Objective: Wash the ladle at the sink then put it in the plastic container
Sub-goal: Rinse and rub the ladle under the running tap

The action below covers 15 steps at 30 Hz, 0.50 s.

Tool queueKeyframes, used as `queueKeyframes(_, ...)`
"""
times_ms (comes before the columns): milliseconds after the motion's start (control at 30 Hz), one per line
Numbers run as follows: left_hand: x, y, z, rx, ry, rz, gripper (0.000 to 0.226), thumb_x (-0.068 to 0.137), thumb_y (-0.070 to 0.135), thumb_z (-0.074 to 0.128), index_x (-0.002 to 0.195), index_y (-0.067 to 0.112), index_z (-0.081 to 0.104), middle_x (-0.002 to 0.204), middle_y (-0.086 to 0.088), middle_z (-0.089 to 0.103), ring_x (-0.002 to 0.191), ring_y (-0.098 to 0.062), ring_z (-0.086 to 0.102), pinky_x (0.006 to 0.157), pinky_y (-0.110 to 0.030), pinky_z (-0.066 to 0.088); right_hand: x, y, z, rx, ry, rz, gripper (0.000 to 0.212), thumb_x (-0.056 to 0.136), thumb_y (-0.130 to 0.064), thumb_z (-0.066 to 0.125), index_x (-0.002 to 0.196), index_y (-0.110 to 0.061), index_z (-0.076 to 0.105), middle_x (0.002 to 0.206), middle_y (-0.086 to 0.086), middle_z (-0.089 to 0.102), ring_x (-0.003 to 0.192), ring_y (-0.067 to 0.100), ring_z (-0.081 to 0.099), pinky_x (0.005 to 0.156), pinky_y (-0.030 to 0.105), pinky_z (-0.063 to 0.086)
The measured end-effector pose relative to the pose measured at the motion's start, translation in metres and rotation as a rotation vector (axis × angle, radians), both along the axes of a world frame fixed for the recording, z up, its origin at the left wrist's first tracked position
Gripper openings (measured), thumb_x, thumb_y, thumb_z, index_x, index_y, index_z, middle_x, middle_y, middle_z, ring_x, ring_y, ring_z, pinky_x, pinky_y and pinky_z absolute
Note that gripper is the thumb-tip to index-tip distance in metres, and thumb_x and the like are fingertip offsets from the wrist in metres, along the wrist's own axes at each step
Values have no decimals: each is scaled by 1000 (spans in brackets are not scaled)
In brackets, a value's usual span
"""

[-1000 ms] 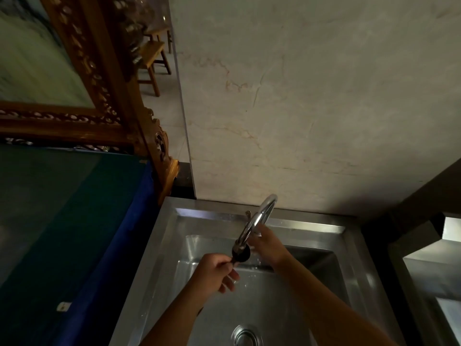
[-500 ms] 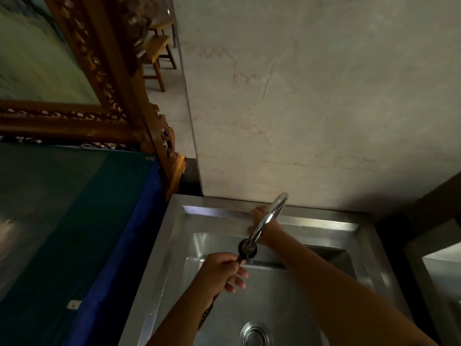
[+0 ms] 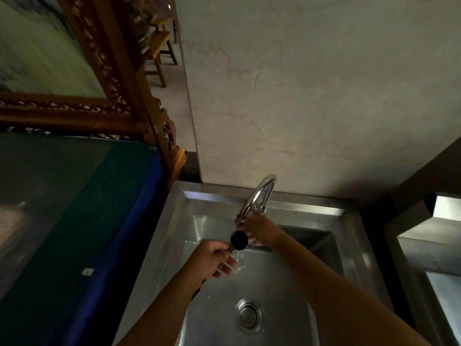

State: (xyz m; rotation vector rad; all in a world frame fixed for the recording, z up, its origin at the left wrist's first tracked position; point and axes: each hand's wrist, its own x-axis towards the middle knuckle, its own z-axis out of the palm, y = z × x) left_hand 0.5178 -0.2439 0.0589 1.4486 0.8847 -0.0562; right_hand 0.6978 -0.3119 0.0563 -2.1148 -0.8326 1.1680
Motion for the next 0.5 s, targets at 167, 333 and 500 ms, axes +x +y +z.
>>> queueKeyframes(167,-29,-9,31,86,10,-14,17,96,5,49,98,16,61,80,-6,75,55,-13,67,51,-22,45,-34,-29,28,118,282,-105,27,99,-22,47,105,-5,66,98,27,69,79,30,63,63,29,48)
queueKeyframes(333,-51,-14,75,253,-4,-79,25,94,6,52,117,12,59,93,-7,76,67,-14,71,54,-20,51,-67,-54,73,274,341,-185,30,99,-26,47,107,-5,67,104,25,70,80,27,68,64,29,54)
queueKeyframes(500,-79,-24,121,406,-99,-98,17,90,7,59,105,12,65,90,-6,76,73,-23,75,55,-26,53,-104,-79,119,397,348,-294,19,97,-25,51,99,-15,68,92,12,70,65,19,68,67,34,54)
